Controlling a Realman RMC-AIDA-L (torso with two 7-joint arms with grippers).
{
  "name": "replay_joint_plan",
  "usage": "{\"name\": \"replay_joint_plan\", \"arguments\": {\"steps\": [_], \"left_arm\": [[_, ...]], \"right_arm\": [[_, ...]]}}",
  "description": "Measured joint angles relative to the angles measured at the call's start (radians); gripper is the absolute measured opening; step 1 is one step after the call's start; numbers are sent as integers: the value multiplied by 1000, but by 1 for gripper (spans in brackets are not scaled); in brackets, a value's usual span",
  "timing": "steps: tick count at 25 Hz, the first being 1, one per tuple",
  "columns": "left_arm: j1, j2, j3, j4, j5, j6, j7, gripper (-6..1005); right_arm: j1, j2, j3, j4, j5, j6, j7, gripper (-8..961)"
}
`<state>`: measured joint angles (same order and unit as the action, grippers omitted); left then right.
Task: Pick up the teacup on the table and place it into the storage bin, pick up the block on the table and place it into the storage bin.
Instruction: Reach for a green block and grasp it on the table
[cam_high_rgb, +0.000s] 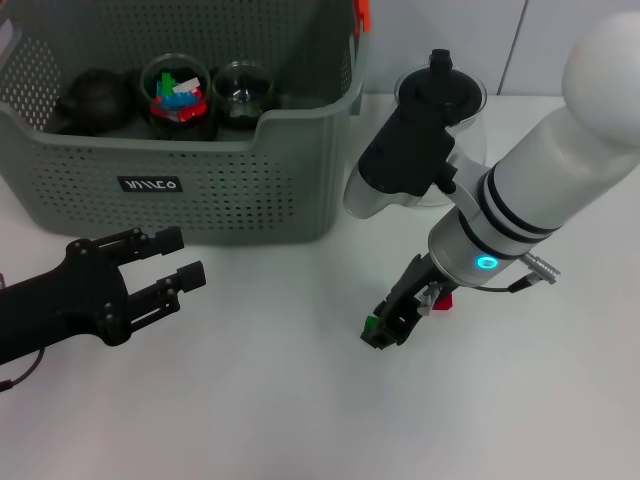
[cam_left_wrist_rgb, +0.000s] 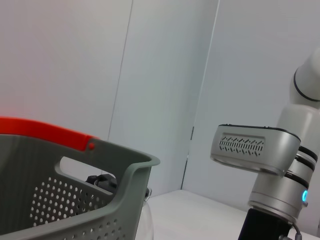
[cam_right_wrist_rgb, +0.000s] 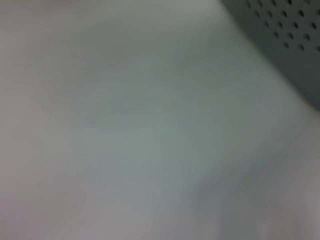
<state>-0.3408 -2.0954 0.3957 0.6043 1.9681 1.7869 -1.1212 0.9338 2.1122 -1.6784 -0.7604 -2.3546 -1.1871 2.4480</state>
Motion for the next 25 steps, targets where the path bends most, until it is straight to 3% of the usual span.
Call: {"name": "replay_joint_plan", "arguments": {"steps": [25], "left_arm": [[0,0,0,0,0,0,-1,532]], "right_arm": [[7,-2,-7,33,-4,-3,5,190]]}}
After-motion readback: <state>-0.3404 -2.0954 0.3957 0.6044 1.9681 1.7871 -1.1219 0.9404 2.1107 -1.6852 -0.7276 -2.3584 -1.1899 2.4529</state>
